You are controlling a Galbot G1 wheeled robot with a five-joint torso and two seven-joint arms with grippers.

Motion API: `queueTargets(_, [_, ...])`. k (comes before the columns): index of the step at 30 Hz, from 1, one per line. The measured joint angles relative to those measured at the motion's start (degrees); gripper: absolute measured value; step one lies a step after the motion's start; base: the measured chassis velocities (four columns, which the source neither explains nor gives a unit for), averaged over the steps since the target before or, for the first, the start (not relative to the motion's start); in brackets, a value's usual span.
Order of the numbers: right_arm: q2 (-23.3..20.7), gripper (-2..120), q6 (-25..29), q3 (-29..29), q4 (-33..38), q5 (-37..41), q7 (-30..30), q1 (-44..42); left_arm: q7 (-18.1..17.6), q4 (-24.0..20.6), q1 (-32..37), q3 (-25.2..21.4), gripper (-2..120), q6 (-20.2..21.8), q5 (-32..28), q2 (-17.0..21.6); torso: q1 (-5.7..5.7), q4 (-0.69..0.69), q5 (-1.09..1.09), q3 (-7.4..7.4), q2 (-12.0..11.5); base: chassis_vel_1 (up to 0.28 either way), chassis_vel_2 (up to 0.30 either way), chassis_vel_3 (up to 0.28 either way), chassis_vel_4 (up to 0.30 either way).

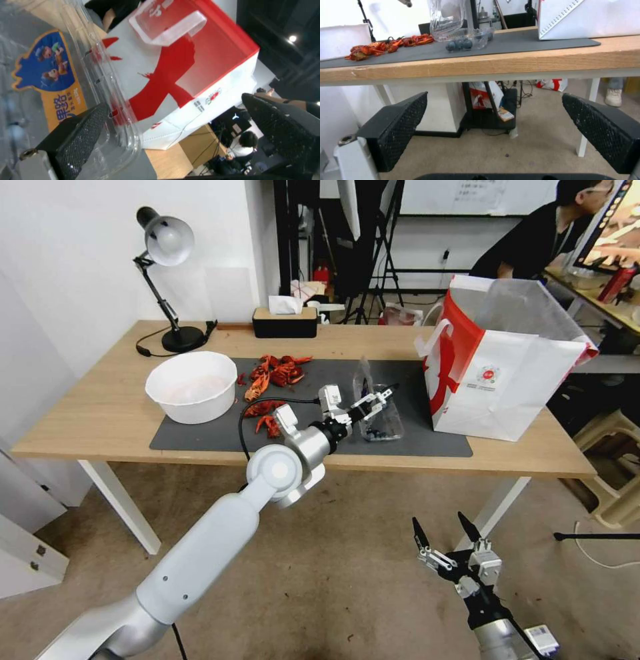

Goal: Close the takeout container lid, then place the container into the takeout bag.

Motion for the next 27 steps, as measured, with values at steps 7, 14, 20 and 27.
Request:
queueTargets(7, [-0.1, 100, 0.0, 0.0, 0.0, 0.0, 0.0, 0.1, -1.5, 3.5, -1.9, 2.5, 84, 0.0, -1.7, -2.1, -0.01, 0.00, 0.00, 0.00, 0.0, 0.000, 0.000, 0.000, 0.000])
queueTargets(14, [-0.2, 100, 0.1, 0.3, 1.0, 0.3, -0.3, -0.4, -8.5, 5.8, -3.5, 3.7, 63, 0.7, -1.1, -3.6, -0.01, -0.01, -0.01, 0.00, 0.0, 0.000, 0.000, 0.000, 0.000])
queueTargets(20, [-0.7, 100, -0.2, 0.6, 2.2, 0.8, -0.3, -0.3, -14.0, 6.1, -4.1, 4.5, 40, 2.1, 1.0, -3.2, -0.01, 0.00, -0.01, 0.00, 0.0, 0.000, 0.000, 0.000, 0.000])
queueTargets(27, [-2.2, 100, -4.3, 2.5, 5.6, 5.5, -2.3, 0.9, -17.2, 5.4, -4.9, 5.3, 10, 4.7, 4.1, -1.9, -0.01, 0.00, -0.01, 0.00, 0.0, 0.000, 0.000, 0.000, 0.000])
